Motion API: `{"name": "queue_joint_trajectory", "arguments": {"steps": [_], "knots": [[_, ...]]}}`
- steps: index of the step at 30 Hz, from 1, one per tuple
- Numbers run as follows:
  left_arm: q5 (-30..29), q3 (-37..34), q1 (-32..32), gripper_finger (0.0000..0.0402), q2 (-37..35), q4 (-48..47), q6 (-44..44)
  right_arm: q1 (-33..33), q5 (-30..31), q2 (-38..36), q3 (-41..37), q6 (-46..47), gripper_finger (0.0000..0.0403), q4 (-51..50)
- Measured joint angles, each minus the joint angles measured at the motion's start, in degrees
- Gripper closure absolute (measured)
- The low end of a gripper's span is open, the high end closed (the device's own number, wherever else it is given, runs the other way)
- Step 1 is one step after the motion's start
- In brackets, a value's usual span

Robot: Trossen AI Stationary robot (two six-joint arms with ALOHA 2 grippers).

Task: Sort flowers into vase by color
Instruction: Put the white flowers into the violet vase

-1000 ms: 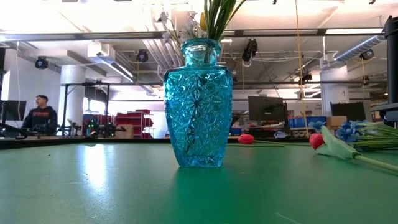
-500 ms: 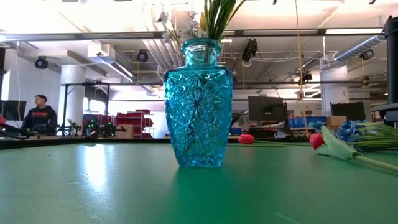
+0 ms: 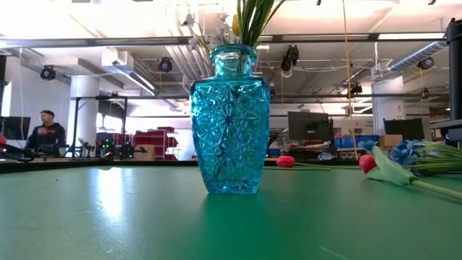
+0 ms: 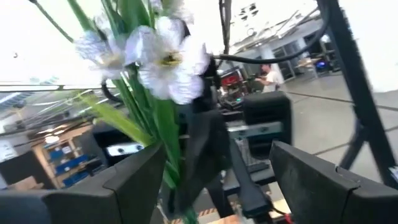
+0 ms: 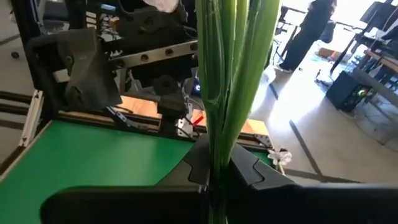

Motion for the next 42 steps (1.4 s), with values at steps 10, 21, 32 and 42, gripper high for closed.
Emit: {"name": "queue_joint_trajectory", "arguments": {"steps": [10, 21, 32, 42], "knots": [[-10.6, 5.6, 0.5, 0.0124, 3.0, -2.6, -3.2, 1.1, 0.0, 0.2, 0.0, 2.7, 0.039, -2.2], [-4.3, 9.2, 1.0, 0.0126, 6.1, -2.6, -2.8, 1.4, -0.1, 0.4, 0.0, 2.6, 0.039, -1.8], [-4.3, 11.9, 1.0, 0.0275, 8.0, -5.7, -3.0, 1.4, -0.1, 0.5, 0.0, 3.1, 0.039, -1.9], [-4.3, 11.9, 1.0, 0.039, 7.3, -7.6, -4.1, 1.4, 0.0, 0.4, 0.0, 4.6, 0.033, -1.8]]}}
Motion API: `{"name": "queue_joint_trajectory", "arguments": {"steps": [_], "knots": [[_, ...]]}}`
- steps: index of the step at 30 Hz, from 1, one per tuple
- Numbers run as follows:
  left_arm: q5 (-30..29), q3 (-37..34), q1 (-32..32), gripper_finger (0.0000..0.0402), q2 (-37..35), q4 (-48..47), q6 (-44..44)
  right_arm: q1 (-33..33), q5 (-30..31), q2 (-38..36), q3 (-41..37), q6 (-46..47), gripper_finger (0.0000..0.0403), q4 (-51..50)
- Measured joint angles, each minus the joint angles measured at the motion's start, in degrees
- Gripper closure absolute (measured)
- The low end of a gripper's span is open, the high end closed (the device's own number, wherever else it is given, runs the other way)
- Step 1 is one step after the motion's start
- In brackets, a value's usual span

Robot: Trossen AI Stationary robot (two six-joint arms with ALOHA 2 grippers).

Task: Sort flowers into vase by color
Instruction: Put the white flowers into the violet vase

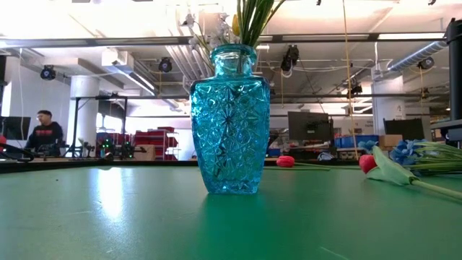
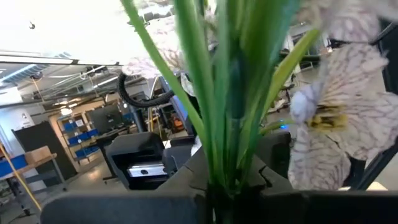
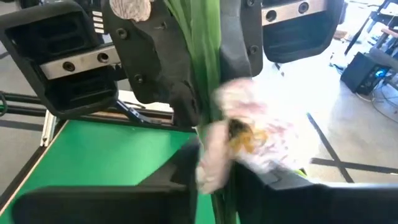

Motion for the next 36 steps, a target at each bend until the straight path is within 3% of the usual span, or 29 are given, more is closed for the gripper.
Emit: {"name": "queue_joint_trajectory", "arguments": {"steps": [11, 21, 30, 36], "knots": [[-2.0, 0.0, -0.2, 0.04, -4.8, -7.6, -4.3, 0.0, 0.0, -2.0, 0.0, 5.2, 0.0215, -1.6], [-6.0, -1.9, -1.0, 0.04, -13.9, -24.0, -11.7, 0.0, 0.5, -4.2, 0.0, 5.3, 0.0179, -9.1], [-8.7, -20.6, -0.9, 0.04, -20.8, -13.2, -16.5, 0.0, 0.5, -4.2, -0.8, 4.0, 0.0178, -12.4], [-8.6, -33.6, -0.5, 0.04, -19.8, 6.8, -11.8, -0.5, 0.5, -4.2, -0.8, 2.2, 0.0181, -15.4]]}}
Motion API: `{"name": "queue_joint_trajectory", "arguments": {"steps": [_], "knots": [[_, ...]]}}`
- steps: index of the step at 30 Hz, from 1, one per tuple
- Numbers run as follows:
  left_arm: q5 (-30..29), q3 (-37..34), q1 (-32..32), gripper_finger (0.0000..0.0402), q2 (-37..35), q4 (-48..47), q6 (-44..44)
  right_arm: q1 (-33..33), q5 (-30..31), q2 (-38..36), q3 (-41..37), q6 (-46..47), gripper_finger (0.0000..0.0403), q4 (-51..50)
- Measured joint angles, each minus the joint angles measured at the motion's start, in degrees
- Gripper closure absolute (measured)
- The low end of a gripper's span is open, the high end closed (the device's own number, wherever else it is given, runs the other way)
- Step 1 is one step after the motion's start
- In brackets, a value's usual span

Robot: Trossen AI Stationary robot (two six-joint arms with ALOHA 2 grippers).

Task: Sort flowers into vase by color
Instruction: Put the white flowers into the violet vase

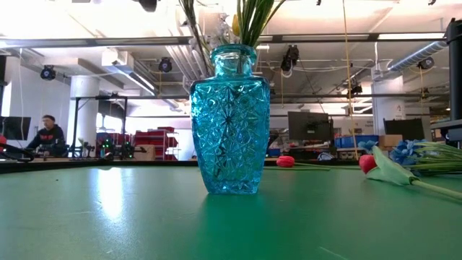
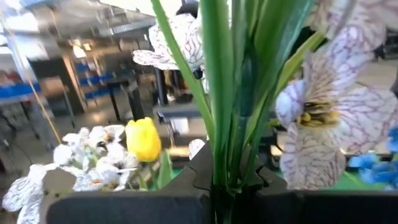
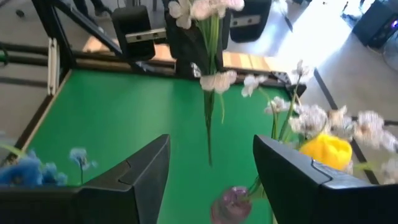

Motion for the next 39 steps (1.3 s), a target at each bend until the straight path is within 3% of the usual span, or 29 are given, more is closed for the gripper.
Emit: {"name": "queue_joint_trajectory", "arguments": {"steps": [6, 10, 18, 23, 29, 34, 39], "knots": [[0.0, -7.0, 1.7, 0.04, 2.1, 15.4, 3.1, -1.4, 0.0, 0.0, -0.3, 3.9, 0.0183, -8.5], [-0.1, -7.6, 2.3, 0.04, 3.3, 15.7, 2.7, -1.9, 0.2, -0.2, -2.4, 7.5, 0.0183, -12.9], [0.0, -7.6, 2.3, 0.04, 4.4, 17.3, 1.9, -4.3, 0.5, -3.3, -13.9, 10.6, 0.0183, -10.5], [0.0, -6.3, 2.3, 0.04, 4.4, 16.2, 1.4, -5.8, 0.7, -9.6, -27.1, 10.6, 0.0184, 1.4], [0.0, -4.3, 2.5, 0.04, 5.4, 15.4, 1.7, -7.2, 6.3, -15.7, -45.1, 11.2, 0.0184, 23.5], [0.0, -1.7, 3.4, 0.04, 8.6, 12.6, 2.0, -8.4, 5.8, -14.7, -57.2, 12.7, 0.0183, 46.4], [-0.1, 0.3, 3.8, 0.04, 11.7, 12.4, 2.1, -9.1, 5.6, -10.2, -63.8, 15.1, 0.0167, 61.1]]}}
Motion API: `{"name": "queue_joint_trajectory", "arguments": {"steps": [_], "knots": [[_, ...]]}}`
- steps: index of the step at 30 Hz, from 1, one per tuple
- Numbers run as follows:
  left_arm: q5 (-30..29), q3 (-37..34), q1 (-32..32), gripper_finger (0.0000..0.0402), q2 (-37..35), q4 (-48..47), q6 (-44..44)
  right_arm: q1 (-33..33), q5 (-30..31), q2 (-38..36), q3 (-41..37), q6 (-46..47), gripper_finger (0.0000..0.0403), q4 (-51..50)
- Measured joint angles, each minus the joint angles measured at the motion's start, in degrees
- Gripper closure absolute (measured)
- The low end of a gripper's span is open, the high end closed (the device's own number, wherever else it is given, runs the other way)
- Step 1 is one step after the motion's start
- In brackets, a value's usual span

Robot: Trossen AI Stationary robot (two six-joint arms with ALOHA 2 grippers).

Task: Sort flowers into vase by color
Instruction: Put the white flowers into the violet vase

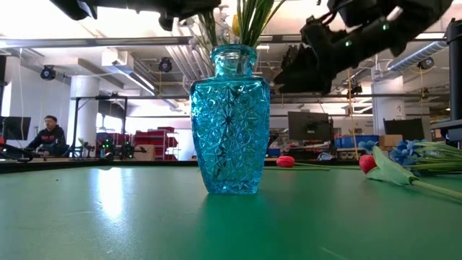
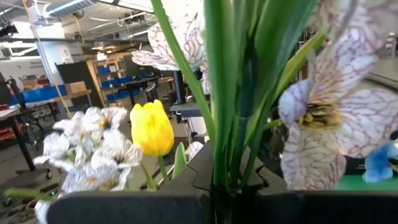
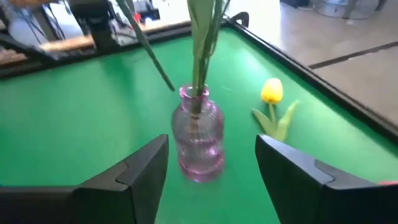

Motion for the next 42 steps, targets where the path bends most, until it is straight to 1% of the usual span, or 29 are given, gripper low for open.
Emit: {"name": "queue_joint_trajectory", "arguments": {"steps": [4, 8, 13, 20, 28, 33, 42], "knots": [[-0.1, 0.9, 0.4, 0.04, 1.0, -0.2, 1.6, -0.1, -0.1, 5.9, -1.8, 1.7, 0.0131, 7.1], [-0.3, 1.2, 1.2, 0.04, 0.6, -2.4, 0.8, -0.1, -0.1, 13.2, -1.5, -0.1, 0.0094, 14.2], [-0.5, 0.8, 1.8, 0.04, 0.2, -3.2, 0.0, -0.7, -0.1, 20.2, -0.9, -0.7, 0.0067, 20.9], [-0.5, 0.7, 3.2, 0.04, 0.2, -3.2, -0.5, -0.7, -0.1, 26.9, -0.8, -1.7, 0.0062, 32.0], [-0.4, 0.6, 4.0, 0.04, 0.2, -3.3, -2.6, -0.7, 0.0, 32.3, -0.8, -3.8, 0.0062, 40.5], [-0.3, 0.6, 4.2, 0.04, 0.2, -3.7, -4.2, -0.9, 0.0, 33.9, -0.8, -3.7, 0.0062, 42.0], [-0.3, 0.6, 4.4, 0.04, 0.3, -3.9, -4.8, -0.9, 0.0, 34.8, 1.4, -5.2, 0.0062, 41.8]]}}
